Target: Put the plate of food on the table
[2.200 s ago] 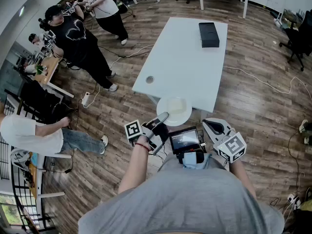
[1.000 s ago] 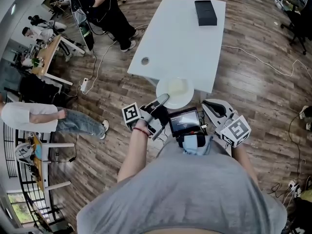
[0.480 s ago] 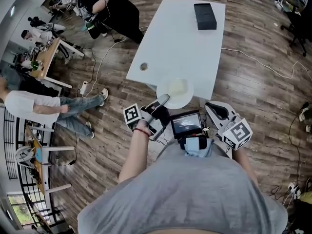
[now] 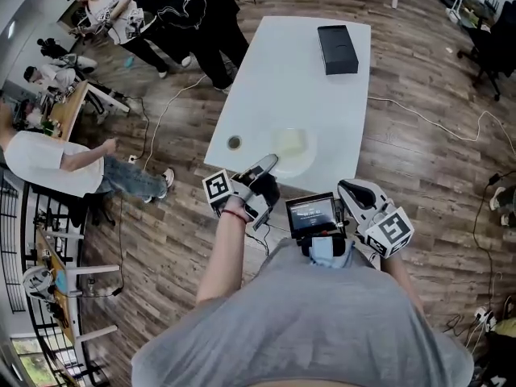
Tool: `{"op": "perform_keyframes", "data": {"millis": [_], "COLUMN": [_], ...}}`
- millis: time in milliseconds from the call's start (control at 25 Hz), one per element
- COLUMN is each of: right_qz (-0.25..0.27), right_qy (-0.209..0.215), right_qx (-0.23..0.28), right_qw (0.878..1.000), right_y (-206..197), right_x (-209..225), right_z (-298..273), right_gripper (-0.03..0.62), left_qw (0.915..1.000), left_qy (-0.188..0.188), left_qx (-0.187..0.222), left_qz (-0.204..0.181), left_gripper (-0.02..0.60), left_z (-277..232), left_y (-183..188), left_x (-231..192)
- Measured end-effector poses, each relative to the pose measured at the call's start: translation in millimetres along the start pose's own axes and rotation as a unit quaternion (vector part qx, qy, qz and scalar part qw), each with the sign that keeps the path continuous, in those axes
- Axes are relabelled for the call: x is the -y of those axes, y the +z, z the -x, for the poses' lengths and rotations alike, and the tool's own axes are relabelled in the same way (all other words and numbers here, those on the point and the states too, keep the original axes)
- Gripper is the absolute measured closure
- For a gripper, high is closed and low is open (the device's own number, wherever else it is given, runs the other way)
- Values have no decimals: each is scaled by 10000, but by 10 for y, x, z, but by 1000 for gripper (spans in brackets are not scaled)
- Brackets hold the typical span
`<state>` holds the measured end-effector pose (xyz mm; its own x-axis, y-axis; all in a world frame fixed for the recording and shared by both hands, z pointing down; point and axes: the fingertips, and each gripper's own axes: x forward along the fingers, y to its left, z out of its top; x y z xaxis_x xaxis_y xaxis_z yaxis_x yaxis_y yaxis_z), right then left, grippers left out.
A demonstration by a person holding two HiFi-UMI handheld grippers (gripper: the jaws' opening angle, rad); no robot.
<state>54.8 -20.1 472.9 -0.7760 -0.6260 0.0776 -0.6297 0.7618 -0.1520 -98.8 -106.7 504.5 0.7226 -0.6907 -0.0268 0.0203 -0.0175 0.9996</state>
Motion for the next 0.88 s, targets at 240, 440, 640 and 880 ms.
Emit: {"op": "perform_keyframes", "data": {"millis": [240, 440, 640, 880], "right_qz": [-63, -75, -138, -117], "right_qy": [-240, -424, -699, -907], "right_qx": [-107, -195, -288, -708], "right_qw": [9996, 9989, 9970, 9933], "right_y": [128, 100, 59, -109], "right_x": [427, 664, 860, 1101], "right_z": [-553, -881, -1010, -968], "right_gripper": [562, 562, 562, 562], "left_qw": [9998, 9988, 9960, 9909], "left_qy": [-4, -264, -252, -185], "left_qx": [-182, -420, -832, -1333], "left_qz": [59, -41, -188, 82], "left_gripper": [549, 549, 549, 549], "left_z": [-601, -1017, -1359, -1665], "left_y": [761, 1286, 1624, 1719], "left_x": [-124, -264, -584, -1136]}}
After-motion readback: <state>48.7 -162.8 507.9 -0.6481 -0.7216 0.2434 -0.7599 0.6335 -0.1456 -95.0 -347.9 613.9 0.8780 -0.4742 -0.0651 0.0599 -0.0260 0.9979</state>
